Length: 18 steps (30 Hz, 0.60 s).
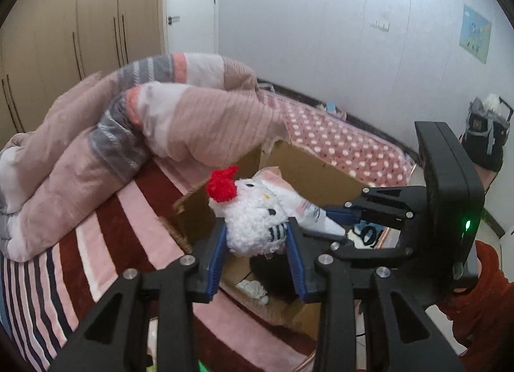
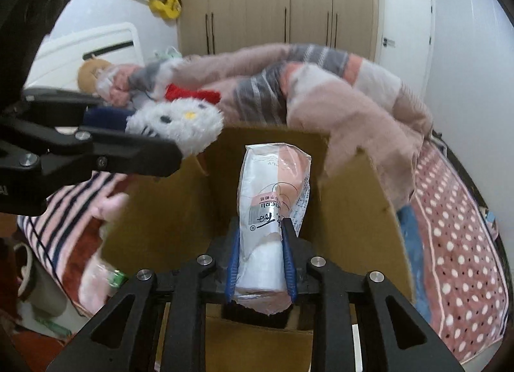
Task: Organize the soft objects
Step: 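Drop the white roll and Hello Kitty plush into the box, opening both grippers, then grasp the bagged white sponge with green handle using the right gripper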
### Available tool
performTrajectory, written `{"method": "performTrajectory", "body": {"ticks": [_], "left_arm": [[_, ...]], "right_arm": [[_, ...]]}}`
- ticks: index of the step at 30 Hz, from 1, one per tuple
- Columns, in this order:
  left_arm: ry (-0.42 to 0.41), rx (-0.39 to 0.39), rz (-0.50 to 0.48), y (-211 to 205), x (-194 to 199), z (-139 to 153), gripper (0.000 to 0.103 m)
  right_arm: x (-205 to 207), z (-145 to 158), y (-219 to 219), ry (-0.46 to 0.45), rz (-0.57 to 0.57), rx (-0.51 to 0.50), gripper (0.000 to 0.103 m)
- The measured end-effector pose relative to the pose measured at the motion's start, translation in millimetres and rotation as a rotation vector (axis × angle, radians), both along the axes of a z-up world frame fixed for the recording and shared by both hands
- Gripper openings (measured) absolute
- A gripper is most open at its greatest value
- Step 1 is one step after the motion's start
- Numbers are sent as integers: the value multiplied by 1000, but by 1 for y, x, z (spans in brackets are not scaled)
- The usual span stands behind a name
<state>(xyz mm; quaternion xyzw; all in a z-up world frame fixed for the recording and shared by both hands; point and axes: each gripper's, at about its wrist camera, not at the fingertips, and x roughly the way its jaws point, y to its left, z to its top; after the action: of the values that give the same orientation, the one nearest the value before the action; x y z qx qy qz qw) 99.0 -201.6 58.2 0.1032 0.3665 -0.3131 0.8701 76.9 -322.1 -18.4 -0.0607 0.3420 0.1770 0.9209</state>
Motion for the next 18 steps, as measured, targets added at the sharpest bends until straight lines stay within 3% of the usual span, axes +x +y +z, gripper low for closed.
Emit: {"method": "performTrajectory", "body": {"ticks": [1, 3, 5, 11, 13, 15, 18], "left_arm": [[8, 10, 3, -5, 3, -3, 33], [29, 28, 1, -12, 11, -13, 33], [37, 43, 0, -17, 15, -19, 33], [57, 55, -4, -23, 23, -30, 35], [59, 59, -2, -22, 23, -32, 41], [46, 57, 5, -20, 21, -30, 68], [10, 24, 16, -10, 12, -20, 77]], "right_arm": [[1, -5, -2, 12, 0, -6, 22], [3, -13, -3, 18, -1, -26, 38], [4, -17, -5, 0, -13, -43, 45], [5, -18, -9, 0, 4, -33, 45], [4, -16, -9, -3, 2, -31, 45], [2, -14, -8, -6, -1, -32, 45], [-4, -11, -5, -5, 4, -29, 45]]}}
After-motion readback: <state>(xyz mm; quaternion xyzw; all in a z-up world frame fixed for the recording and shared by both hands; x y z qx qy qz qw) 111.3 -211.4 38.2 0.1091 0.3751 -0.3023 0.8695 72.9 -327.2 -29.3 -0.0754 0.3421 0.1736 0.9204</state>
